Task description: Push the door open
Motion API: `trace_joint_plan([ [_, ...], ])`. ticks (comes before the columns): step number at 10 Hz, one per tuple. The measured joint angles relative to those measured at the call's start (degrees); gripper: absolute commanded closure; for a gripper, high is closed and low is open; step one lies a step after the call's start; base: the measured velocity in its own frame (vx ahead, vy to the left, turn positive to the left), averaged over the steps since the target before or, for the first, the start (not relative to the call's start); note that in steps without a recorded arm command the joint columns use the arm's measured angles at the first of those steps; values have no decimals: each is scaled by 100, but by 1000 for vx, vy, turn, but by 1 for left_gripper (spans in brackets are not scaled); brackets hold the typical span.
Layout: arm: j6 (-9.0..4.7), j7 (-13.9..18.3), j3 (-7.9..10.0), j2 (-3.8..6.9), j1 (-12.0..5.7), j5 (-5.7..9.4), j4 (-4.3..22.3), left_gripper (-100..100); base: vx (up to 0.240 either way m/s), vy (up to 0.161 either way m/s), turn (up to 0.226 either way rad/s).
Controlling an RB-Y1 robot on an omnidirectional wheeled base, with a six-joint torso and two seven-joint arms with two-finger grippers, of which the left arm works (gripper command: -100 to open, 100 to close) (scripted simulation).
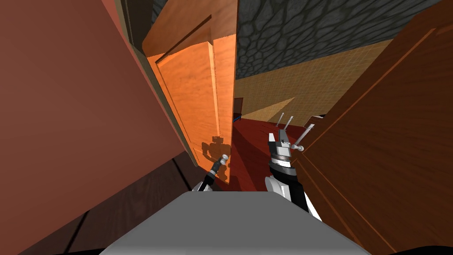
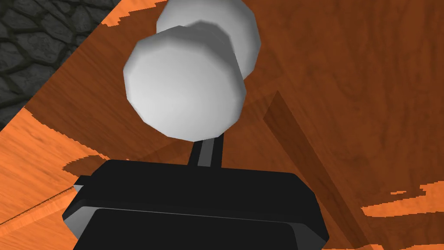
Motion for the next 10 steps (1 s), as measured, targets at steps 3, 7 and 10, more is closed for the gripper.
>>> trace_joint_plan([
  [3, -136, -405, -3, 201, 22, -81, 86, -100, -61, -66, 20],
  [7, -254, -1002, -12, 477, 90, -193, 75, -100, -57, -53, 31],
  [10, -344, -1451, -4, 667, 124, -268, 93, -100, -44, -40, 25],
])
